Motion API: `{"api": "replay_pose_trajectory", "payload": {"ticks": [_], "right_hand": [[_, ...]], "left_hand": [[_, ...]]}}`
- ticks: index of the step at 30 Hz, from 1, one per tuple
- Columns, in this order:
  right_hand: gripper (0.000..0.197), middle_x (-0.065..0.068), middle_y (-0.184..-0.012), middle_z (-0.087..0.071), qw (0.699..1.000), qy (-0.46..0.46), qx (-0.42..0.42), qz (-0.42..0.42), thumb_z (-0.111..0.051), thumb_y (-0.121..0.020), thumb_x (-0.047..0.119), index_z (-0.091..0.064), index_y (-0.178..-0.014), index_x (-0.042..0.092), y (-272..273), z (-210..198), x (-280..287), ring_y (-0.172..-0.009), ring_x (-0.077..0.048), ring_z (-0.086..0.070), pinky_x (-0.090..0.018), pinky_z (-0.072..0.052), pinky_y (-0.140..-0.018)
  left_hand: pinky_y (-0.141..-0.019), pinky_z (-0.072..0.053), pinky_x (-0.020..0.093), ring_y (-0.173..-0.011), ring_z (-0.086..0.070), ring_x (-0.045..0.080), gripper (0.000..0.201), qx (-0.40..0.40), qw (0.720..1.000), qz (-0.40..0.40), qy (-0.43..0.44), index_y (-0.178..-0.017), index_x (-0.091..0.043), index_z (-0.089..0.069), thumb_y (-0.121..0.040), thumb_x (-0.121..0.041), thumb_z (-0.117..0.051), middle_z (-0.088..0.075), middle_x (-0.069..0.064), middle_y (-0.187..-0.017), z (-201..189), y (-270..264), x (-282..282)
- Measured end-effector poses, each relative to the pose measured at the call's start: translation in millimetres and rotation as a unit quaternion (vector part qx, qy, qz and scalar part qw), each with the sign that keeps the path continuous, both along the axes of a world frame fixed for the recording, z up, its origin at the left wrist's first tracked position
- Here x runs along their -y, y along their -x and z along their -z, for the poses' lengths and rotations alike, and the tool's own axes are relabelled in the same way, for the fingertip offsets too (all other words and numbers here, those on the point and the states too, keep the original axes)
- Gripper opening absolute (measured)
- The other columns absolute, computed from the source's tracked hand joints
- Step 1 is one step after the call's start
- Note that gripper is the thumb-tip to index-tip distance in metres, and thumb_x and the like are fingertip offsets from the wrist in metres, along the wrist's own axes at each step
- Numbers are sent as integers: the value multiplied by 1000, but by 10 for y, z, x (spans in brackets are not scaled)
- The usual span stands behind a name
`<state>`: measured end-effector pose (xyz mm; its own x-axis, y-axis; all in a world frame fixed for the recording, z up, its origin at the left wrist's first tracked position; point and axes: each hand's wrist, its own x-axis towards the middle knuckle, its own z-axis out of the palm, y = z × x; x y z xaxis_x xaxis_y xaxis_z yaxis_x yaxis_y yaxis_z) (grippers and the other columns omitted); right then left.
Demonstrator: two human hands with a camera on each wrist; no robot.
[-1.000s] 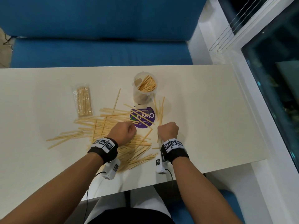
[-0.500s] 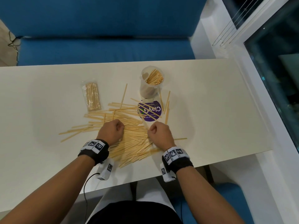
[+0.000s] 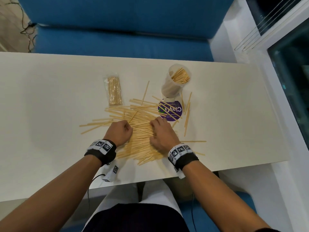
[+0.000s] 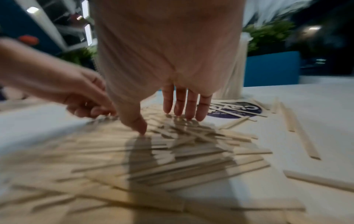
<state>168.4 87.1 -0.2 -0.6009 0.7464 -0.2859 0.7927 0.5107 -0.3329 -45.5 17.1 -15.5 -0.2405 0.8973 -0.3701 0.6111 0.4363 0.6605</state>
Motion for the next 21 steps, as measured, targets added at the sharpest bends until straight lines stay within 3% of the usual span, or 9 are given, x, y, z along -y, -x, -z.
{"api": "replay_pose_trajectory", "payload": {"ticks": [8, 14, 16, 18, 21], "right_hand": [[39, -4, -116, -57, 990, -60, 83, -99, -68, -83, 25, -59, -119, 15, 167, 70, -78, -107, -24, -50, -41, -51, -90], [41, -9, -116, -58, 981, -70, 110, -145, -75, -82, 26, -58, -116, 11, 168, 92, -72, -106, -28, -52, -42, -50, -88], [32, -11, -117, -57, 978, -83, 102, -159, -66, -89, 20, -56, -118, 9, 155, 96, -75, -105, -30, -51, -42, -50, -87], [24, -15, -116, -58, 974, -100, 103, -173, -51, -96, 12, -57, -118, 6, 130, 107, -86, -103, -32, -52, -43, -49, -85], [31, -17, -114, -59, 965, -124, 122, -196, -36, -97, 13, -59, -116, 4, 37, 124, -119, -100, -33, -54, -42, -47, -83]], "left_hand": [[-61, -41, 25, -70, -60, 14, 13, 16, 1000, 4, -11, -83, -13, -66, -93, -20, -60, -67, -2, -73, 11, 33, 41], [-63, -48, 27, -70, -64, 14, 13, 39, 999, -13, -26, -82, -17, -66, -92, -23, -61, -68, -2, -72, 9, 28, 61], [-63, -50, 28, -68, -64, 16, 13, 48, 998, -27, -41, -82, -17, -65, -92, -23, -62, -67, -1, -70, -2, 23, 71], [-60, -46, 22, -65, -60, 14, 13, 46, 996, -51, -57, -82, -17, -64, -93, -22, -62, -66, 1, -67, -30, 21, 74], [-61, -43, 20, -69, -60, 13, 13, 49, 992, -88, -71, -87, -17, -64, -97, -25, -61, -66, 2, -72, -43, 26, 51]]}}
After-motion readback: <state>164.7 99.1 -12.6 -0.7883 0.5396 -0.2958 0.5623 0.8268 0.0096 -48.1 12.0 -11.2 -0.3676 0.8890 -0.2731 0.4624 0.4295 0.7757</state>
